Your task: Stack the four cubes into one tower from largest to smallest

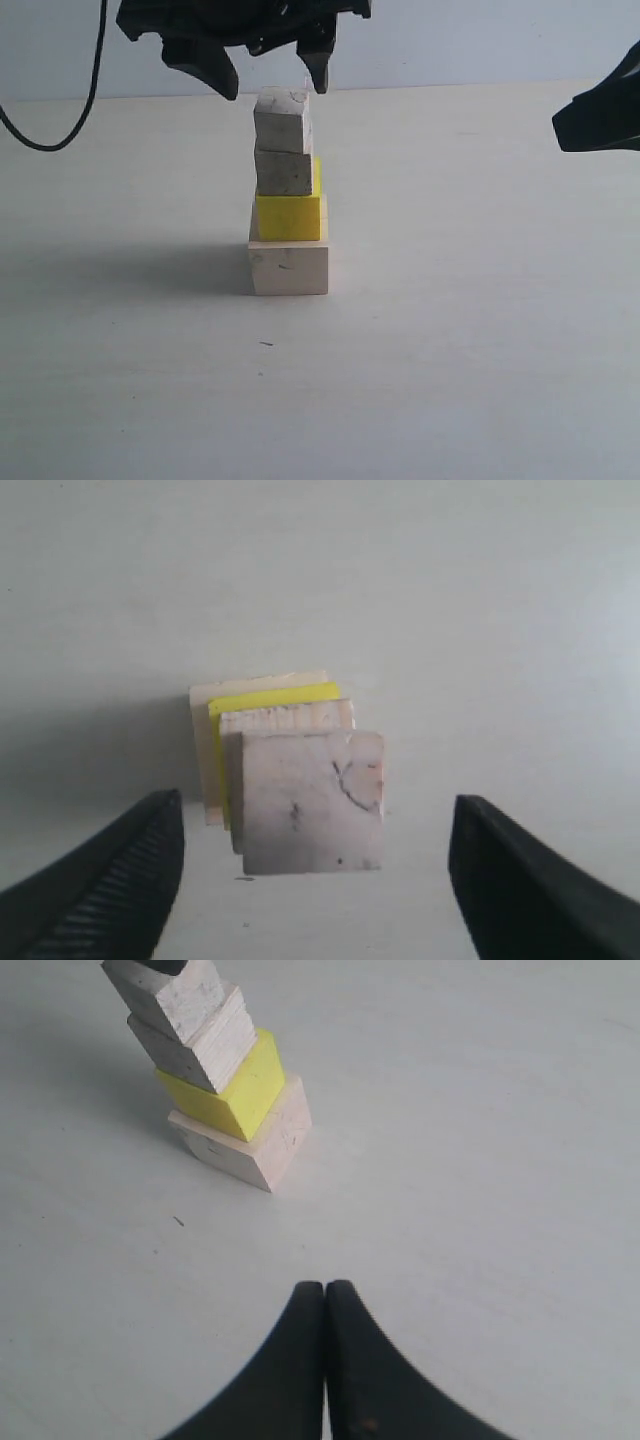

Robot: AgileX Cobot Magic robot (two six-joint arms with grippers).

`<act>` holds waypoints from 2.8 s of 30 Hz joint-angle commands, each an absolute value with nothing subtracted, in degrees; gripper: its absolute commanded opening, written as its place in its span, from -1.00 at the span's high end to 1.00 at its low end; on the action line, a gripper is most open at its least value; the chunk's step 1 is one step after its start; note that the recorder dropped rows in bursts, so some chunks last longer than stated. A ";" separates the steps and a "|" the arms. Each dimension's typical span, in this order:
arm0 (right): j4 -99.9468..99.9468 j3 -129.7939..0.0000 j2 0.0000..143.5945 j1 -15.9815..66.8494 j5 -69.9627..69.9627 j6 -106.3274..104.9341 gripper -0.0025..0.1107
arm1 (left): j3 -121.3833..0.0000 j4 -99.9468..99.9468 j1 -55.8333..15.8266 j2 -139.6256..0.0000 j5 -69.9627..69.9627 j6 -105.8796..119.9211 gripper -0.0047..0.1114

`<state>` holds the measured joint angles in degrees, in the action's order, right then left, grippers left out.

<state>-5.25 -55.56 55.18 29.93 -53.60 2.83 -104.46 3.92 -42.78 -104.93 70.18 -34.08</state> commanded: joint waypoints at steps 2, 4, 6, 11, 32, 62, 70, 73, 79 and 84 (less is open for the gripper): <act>-5.55 -55.28 54.70 29.96 -53.51 2.60 0.96 | -104.39 4.12 -42.96 -97.46 69.96 -31.00 0.27; -5.55 -55.28 54.70 29.96 -53.51 2.76 0.96 | -104.39 4.75 -42.96 -94.77 69.96 -26.81 0.80; -5.55 -55.28 54.70 29.96 -53.51 2.76 0.96 | -104.13 7.69 -42.96 -92.48 69.96 -24.92 0.91; -5.55 -55.28 54.70 29.96 -52.45 2.73 0.96 | -97.66 17.57 -42.96 -85.53 69.96 -24.46 0.92; -17.57 -66.94 84.57 29.96 -34.19 4.89 0.96 | -63.89 12.02 -35.13 -66.74 60.67 -16.71 0.92; -26.34 -76.40 96.28 29.96 -41.34 1.55 0.96 | -63.51 9.31 -35.13 -66.61 59.64 -14.53 0.92; -26.97 -76.40 96.28 29.96 -40.46 1.10 0.96 | -63.51 9.31 -35.13 -66.61 59.61 -14.53 0.92; -28.17 -76.40 96.28 29.96 -40.84 -0.44 0.96 | -63.51 9.31 -35.13 -66.61 59.50 -14.53 0.92; -29.65 -76.40 96.28 29.96 -40.99 -1.99 0.96 | -63.51 9.31 -35.13 -66.61 59.50 -14.53 0.92; -29.76 -76.40 96.28 29.96 -40.60 -2.16 0.96 | -63.51 9.31 -35.13 -66.61 59.50 -14.53 0.92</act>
<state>-29.53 -75.98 96.25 29.93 -41.11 -1.22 -63.75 9.63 -35.25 -67.23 60.17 -14.79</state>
